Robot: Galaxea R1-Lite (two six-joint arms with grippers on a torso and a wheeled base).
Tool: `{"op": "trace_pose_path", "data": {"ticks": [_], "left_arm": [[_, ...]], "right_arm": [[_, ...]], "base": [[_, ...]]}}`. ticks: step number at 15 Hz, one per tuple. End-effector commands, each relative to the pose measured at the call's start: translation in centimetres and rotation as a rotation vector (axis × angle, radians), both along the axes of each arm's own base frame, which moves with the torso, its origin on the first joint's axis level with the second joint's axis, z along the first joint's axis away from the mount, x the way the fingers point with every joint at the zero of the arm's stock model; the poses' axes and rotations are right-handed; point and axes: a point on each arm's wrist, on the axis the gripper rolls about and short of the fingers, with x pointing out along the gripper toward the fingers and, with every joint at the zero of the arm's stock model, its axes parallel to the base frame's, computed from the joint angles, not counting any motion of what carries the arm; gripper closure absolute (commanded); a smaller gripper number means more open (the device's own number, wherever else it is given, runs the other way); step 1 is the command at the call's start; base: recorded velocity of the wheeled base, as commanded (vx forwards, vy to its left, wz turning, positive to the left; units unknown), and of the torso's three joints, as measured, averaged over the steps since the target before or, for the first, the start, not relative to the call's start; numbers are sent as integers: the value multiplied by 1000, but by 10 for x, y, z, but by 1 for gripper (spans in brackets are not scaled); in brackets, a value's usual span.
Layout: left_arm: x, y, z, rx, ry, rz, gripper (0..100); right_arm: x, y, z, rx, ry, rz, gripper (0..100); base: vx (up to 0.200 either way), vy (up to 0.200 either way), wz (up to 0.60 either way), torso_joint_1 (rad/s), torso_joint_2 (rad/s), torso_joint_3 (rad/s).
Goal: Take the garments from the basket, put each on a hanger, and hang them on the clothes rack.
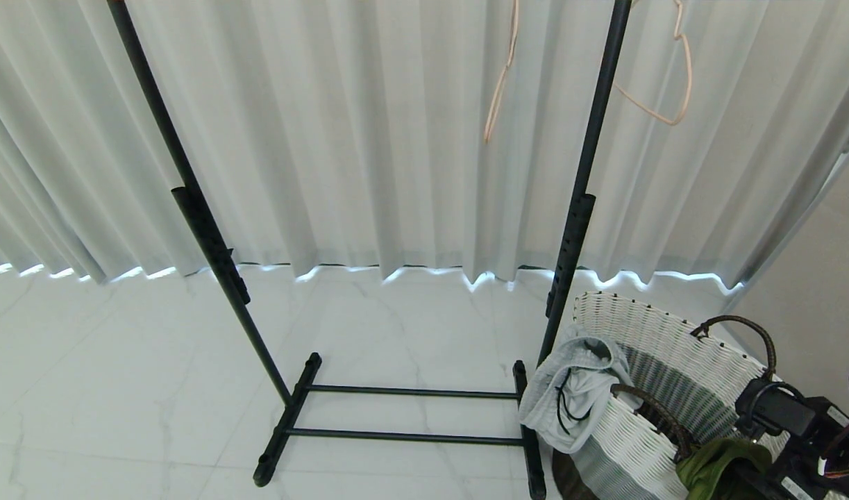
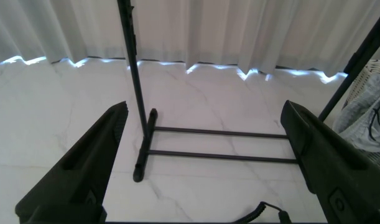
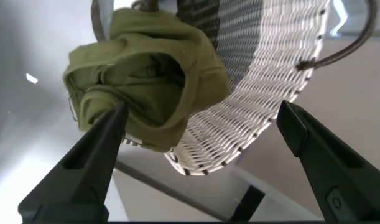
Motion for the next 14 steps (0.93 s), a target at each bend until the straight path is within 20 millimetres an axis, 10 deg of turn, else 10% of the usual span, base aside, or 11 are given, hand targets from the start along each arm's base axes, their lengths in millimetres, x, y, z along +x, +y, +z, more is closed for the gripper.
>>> {"op": "trace_pose_path", "data": {"ticks": [1, 6, 7, 14], "left_arm": [[0, 0, 0, 0, 0, 0, 0], [0, 0, 0, 0, 0, 0, 0], [0, 0, 0, 0, 0, 0, 0], [0, 0, 0, 0, 0, 0, 0]], "right_arm": [[9, 0, -11, -2, 34, -2, 0], [12, -2, -12, -2, 23, -14, 0], [12, -4, -14, -1, 30, -22, 100], [3, -8, 10, -6, -99, -44, 100]], "base": [[0, 0, 0, 0, 0, 0], [0, 0, 0, 0, 0, 0], [0, 0, 0, 0, 0, 0], [0, 0, 0, 0, 0, 0]]}}
